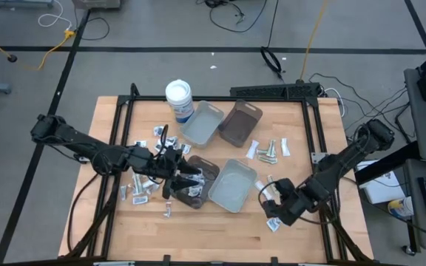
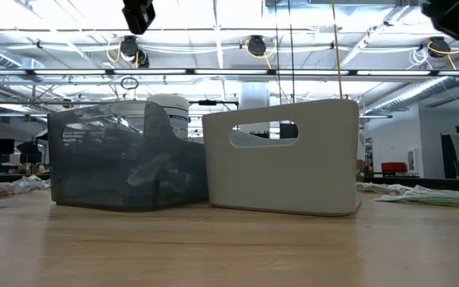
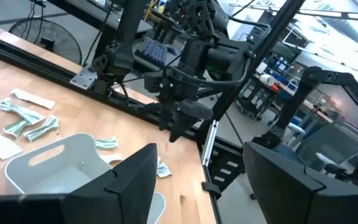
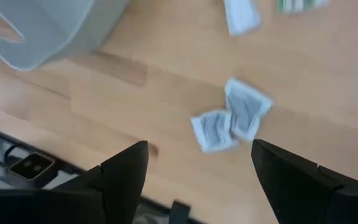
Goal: Pick & Place First Aid Supplies
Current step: Put the blue alcohol pad into the bottom black bin
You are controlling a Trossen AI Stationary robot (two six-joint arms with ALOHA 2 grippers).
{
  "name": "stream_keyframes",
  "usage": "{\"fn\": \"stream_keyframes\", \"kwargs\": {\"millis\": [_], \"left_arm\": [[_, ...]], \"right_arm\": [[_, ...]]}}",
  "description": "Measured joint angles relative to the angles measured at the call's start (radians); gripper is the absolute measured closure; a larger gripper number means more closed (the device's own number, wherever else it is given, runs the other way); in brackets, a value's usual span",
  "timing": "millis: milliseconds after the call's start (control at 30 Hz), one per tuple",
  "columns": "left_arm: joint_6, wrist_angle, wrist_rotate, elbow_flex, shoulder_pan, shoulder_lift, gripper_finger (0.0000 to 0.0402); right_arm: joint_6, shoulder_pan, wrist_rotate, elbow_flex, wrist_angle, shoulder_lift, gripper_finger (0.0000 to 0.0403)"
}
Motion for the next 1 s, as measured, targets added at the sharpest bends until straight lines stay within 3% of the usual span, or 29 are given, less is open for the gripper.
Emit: {"fn": "stream_keyframes", "kwargs": {"millis": [267, 833, 1000], "left_arm": [[-0.005, -0.008, 0.016, 0.0, 0.004, 0.0, 0.0158], [-0.001, -0.024, 0.073, 0.0, 0.005, 0.0, 0.0158], [-0.001, -0.024, 0.13, 0.0, 0.004, 0.0, 0.0158]], "right_arm": [[0.18, 0.064, -0.019, 0.0, -0.065, 0.054, 0.0126], [0.205, 0.009, -0.017, 0.003, -0.002, 0.389, 0.0127], [0.204, 0.007, -0.012, 0.003, 0.05, 0.404, 0.0162]]}}
